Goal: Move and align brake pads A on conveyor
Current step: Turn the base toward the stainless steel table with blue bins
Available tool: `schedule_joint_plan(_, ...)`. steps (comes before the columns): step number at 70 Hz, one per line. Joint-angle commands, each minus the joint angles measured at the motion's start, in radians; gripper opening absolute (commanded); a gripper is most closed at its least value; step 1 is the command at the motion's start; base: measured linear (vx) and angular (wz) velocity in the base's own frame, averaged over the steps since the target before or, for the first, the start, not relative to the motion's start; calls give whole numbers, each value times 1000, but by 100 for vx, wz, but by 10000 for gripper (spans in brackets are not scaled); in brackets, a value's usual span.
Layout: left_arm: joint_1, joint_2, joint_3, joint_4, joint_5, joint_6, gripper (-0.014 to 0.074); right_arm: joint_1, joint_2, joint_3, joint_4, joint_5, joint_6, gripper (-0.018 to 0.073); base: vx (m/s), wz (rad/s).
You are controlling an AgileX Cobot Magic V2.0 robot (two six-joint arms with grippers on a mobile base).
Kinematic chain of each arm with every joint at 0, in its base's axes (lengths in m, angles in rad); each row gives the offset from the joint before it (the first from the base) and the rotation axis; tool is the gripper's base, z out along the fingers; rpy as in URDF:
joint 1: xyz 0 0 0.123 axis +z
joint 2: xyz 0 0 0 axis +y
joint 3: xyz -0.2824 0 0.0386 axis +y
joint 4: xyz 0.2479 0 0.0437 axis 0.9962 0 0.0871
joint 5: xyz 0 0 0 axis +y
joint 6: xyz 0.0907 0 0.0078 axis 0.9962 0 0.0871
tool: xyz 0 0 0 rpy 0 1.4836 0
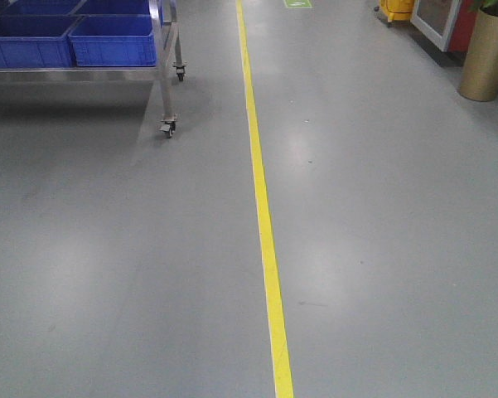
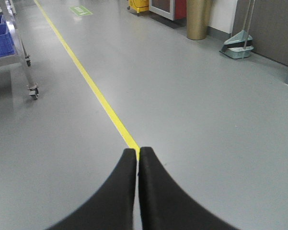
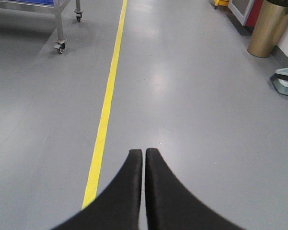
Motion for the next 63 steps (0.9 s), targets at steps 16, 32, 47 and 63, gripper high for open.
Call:
schedule_joint_plan(16,-6,15,-22,-19,-67,-3,-6,0,14,-25,-18,-69,-3,-1,29,19)
schedule_joint_plan(32,-6,15,-22,-19,-67,-3,-6,0,14,-25,-18,-69,-3,-1,23,51)
schedule_joint_plan(47,-6,15,-22,-19,-67,-3,-6,0,14,-25,-18,-69,-3,-1,16,78)
schedule_joint_plan(63,-6,15,-22,-19,-67,-3,-6,0,14,-25,-18,-69,-3,-1,12,81)
